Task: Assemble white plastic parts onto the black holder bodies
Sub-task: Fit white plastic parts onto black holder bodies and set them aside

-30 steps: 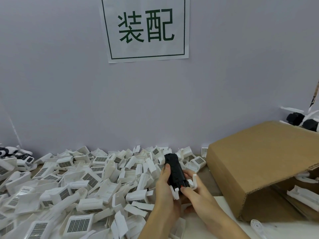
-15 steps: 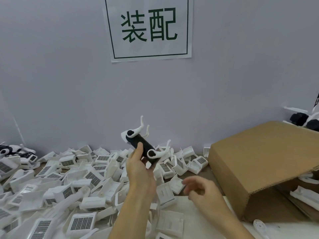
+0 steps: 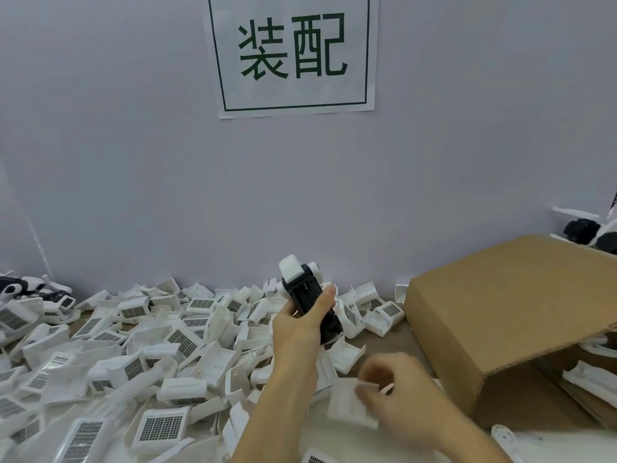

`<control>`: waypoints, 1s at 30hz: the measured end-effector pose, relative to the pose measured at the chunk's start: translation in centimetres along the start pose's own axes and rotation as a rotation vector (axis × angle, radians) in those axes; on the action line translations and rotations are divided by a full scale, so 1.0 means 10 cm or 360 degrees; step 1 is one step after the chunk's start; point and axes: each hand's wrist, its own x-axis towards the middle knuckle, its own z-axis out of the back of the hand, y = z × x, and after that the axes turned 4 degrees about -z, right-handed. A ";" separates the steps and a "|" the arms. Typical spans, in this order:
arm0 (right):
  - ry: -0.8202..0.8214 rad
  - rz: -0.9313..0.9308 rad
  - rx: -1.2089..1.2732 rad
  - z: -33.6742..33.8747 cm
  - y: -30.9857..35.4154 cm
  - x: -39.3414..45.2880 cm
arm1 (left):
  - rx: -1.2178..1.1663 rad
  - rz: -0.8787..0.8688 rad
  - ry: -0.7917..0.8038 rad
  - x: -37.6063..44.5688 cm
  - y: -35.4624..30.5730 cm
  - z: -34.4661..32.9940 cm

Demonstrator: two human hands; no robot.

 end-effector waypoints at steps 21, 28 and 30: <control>-0.0591 -0.0126 0.1338 0.17 -0.11 0.14 | 0.0867 -0.0367 0.0563 -0.13 0.37 -0.17; -0.0212 0.0283 0.1487 0.19 -0.07 0.08 | 0.0653 -0.0324 0.0487 -0.14 0.29 -0.17; -0.0254 0.0302 0.1360 0.17 -0.05 0.07 | 0.0612 -0.0347 0.0482 -0.14 0.27 -0.16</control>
